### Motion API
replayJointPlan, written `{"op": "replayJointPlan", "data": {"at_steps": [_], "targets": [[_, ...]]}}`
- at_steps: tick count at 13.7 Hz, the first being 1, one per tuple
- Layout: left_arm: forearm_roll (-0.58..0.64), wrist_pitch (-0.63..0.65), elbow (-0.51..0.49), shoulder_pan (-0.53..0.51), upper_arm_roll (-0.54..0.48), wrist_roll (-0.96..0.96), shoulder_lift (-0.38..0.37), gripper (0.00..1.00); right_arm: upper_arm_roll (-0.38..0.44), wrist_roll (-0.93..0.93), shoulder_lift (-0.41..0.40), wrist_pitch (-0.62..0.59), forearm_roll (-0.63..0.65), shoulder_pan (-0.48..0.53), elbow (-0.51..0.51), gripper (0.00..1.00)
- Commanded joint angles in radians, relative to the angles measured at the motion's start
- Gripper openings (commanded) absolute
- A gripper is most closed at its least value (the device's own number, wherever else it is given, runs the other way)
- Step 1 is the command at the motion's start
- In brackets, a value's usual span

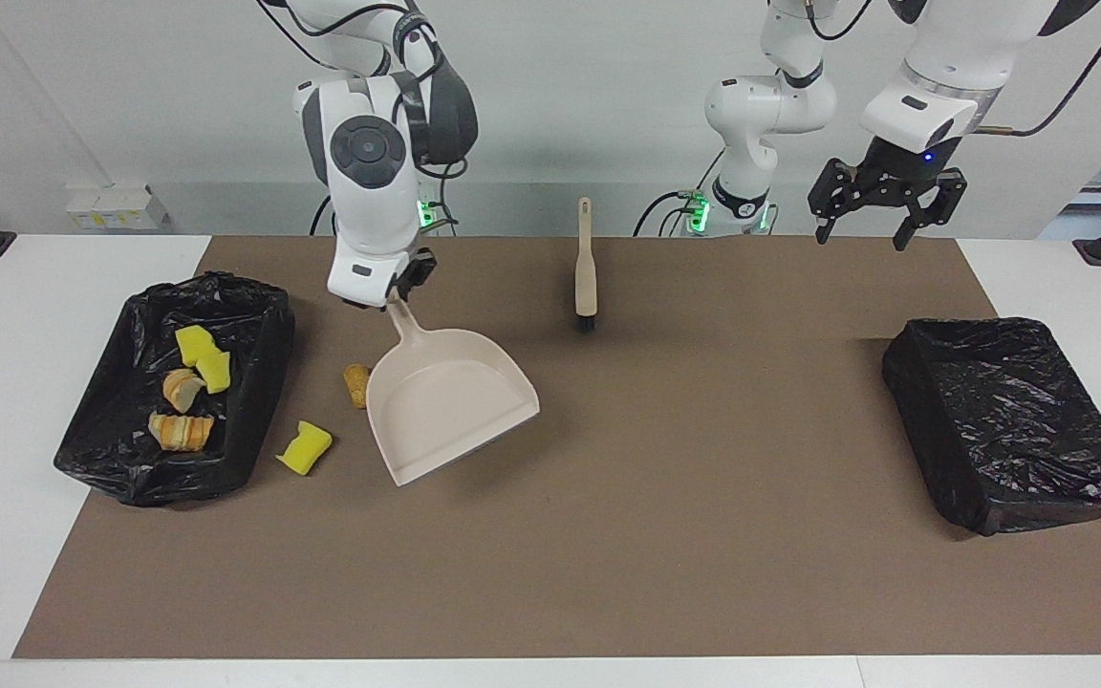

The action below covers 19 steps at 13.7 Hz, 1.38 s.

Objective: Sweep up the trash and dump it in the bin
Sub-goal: 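Bring the empty dustpan back and set it down with the right gripper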

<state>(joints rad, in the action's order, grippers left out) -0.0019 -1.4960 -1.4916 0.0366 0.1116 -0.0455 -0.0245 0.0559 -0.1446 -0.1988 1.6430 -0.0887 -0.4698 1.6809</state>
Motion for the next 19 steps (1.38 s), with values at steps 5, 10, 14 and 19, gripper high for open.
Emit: {"op": "replayJointPlan", "data": {"at_steps": [5,10,14,19], "targets": [[0.014,0.086,0.062,0.045,-0.041,-0.037,0.0,1.0,0.007,-0.386,-0.168,0.156,-0.204,-0.133,-0.065,0.0],[0.0,0.083,0.034,0.034,-0.049,-0.031,-0.034,1.0,0.007,-0.474,-0.277,0.205,-0.293,-0.177,-0.138,0.0],[0.0,0.097,0.031,0.031,-0.052,-0.025,-0.04,1.0,0.007,-0.399,-0.277,0.235,-0.295,-0.182,-0.135,0.0],[0.007,0.1,0.031,0.028,-0.055,-0.025,-0.041,1.0,0.007,-0.291,-0.257,0.242,-0.301,-0.21,-0.089,0.0]]}}
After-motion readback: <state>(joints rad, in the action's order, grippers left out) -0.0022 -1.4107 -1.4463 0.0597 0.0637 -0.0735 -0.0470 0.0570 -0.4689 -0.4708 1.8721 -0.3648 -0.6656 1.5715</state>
